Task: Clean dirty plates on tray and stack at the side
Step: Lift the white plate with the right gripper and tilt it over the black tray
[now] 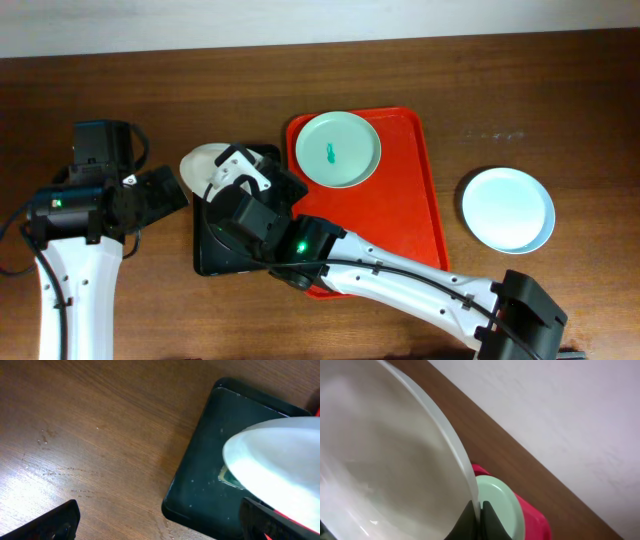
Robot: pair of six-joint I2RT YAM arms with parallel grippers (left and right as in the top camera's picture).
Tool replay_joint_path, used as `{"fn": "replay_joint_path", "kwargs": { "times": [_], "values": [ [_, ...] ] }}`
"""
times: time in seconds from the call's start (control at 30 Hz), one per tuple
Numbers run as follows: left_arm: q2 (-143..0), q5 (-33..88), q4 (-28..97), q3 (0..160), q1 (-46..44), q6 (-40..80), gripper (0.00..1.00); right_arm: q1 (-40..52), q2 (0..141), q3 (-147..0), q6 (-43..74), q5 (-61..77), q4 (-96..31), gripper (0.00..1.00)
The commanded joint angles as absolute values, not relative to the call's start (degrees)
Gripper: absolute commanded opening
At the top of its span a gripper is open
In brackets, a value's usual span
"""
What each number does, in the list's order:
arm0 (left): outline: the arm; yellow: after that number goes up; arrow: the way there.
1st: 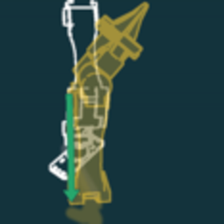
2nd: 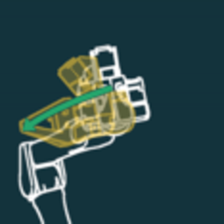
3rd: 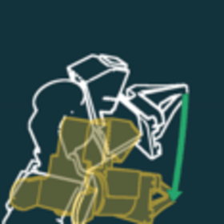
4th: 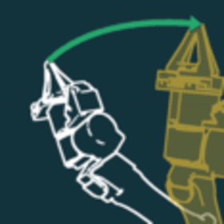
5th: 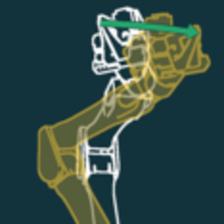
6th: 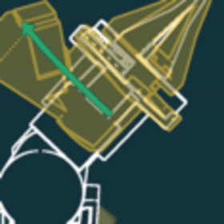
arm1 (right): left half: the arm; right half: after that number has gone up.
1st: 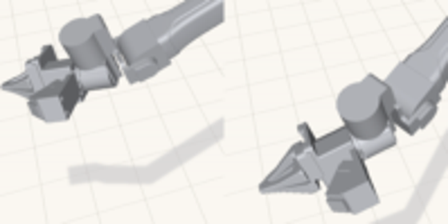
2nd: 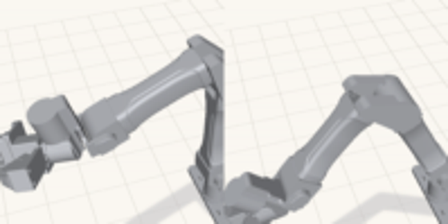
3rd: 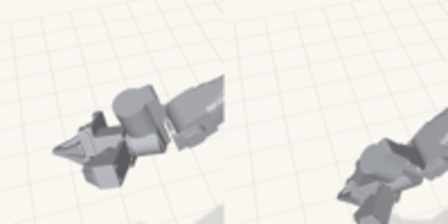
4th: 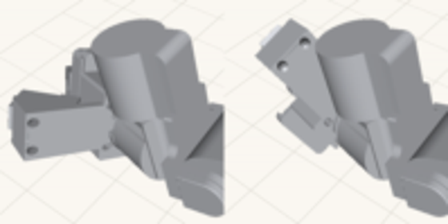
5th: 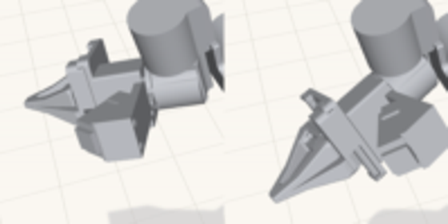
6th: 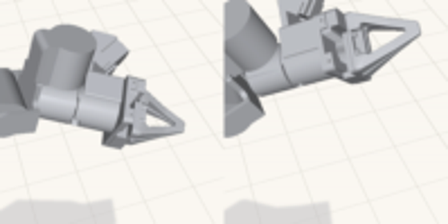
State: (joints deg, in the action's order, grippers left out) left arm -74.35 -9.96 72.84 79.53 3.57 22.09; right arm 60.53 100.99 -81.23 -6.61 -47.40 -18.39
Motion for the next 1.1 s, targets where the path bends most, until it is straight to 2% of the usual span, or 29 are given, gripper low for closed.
{"fn": "replay_joint_path", "kwargs": {
  "times": [0.0,1.07],
  "values": [
    [-73.80,-10.76,72.75,80.20,3.92,22.22,0.99,60.42,98.70,-82.70,-7.11,-50.85,-18.09,0.04],
    [-73.80,-10.79,72.75,80.20,3.92,22.22,0.99,60.36,98.15,-82.70,-9.23,-50.63,-17.91,0.04]
  ]
}}
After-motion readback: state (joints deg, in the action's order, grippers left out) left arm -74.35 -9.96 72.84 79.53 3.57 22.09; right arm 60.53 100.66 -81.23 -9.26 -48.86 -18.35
